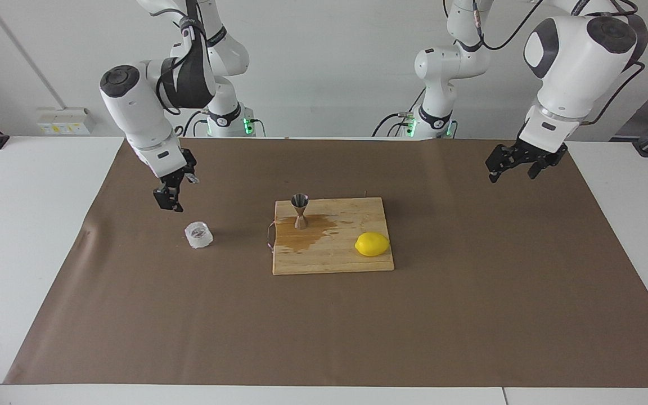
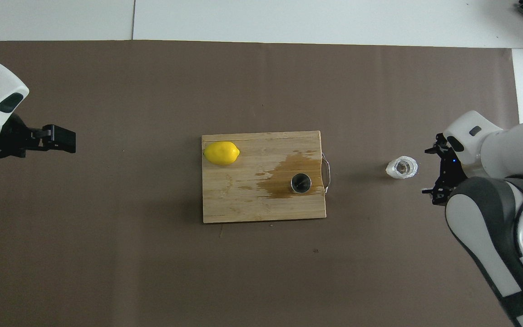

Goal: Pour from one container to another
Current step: 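Grasp the small white cup with the right gripper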

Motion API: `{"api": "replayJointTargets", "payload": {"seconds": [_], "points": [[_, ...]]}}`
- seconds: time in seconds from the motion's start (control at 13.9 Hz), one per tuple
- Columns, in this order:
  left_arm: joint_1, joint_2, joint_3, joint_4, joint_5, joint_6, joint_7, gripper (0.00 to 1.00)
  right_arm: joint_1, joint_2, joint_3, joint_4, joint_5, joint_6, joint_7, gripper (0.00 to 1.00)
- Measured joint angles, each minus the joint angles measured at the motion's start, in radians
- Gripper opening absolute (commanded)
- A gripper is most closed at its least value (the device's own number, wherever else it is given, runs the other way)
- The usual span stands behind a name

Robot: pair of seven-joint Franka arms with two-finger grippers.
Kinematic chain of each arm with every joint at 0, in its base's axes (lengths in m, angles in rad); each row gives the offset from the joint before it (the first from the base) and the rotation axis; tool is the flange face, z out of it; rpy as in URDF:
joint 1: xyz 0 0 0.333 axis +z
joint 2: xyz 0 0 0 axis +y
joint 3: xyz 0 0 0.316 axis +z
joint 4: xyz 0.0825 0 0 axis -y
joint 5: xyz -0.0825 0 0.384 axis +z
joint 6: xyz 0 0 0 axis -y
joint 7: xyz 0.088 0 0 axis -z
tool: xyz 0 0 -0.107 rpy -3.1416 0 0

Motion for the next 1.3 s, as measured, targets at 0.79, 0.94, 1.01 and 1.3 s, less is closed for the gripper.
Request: {"api": "replayJointTargets", "payload": {"seconds": [0.79, 0.94, 1.01, 1.3], "points": [[-0.054, -0.072, 0.045, 0.01, -0.025, -0.066, 0.038, 1.0, -0.045, 0.153, -0.004, -0.091, 0.074, 0.262, -0.345, 1.0], [-0.054, -0.072, 0.045, 0.009, -0.042, -0.066, 0.038, 1.0, -0.056, 0.164, -0.005, -0.103, 0.082, 0.284, -0.367, 1.0], [-0.054, -0.072, 0.046, 0.009, -0.043, -0.066, 0.038, 1.0, -0.057, 0.167, -0.005, -0.108, 0.086, 0.294, -0.378, 1.0], [-0.053, -0.072, 0.055, 0.009, -0.043, -0.066, 0.038, 1.0, -0.057, 0.19, -0.004, -0.115, 0.22, 0.318, -0.494, 1.0]]}}
